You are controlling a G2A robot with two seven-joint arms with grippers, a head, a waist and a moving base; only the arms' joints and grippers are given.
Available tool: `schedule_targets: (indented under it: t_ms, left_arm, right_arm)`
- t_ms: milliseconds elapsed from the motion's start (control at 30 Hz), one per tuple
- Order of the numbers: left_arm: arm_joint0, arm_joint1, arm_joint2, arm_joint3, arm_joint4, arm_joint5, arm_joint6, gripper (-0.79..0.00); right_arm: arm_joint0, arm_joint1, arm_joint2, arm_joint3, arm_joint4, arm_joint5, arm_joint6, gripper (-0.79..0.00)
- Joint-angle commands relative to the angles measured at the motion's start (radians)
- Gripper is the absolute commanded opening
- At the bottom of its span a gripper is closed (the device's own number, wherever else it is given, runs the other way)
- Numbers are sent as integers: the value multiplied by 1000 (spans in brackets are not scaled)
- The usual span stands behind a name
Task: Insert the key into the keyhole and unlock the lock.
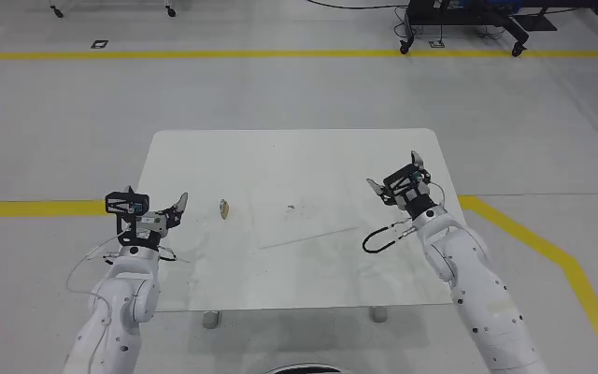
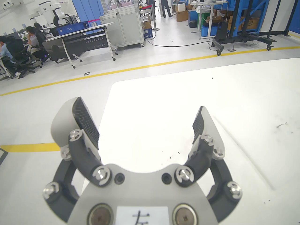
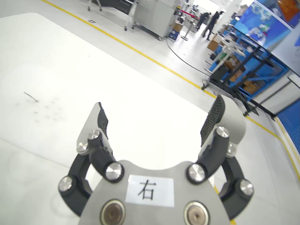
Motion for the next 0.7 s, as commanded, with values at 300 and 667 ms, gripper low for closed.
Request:
schedule_targets:
  t_ms: [300,667]
  left_arm:
    - [0,0,0,0,0,0,0,0]
    - [0,0,0,0,0,0,0,0]
  right_arm:
    - [323,-62,-340,300,58,-305,-43,0]
    - [545,-131,-562,612,-27,-431,-101,-431]
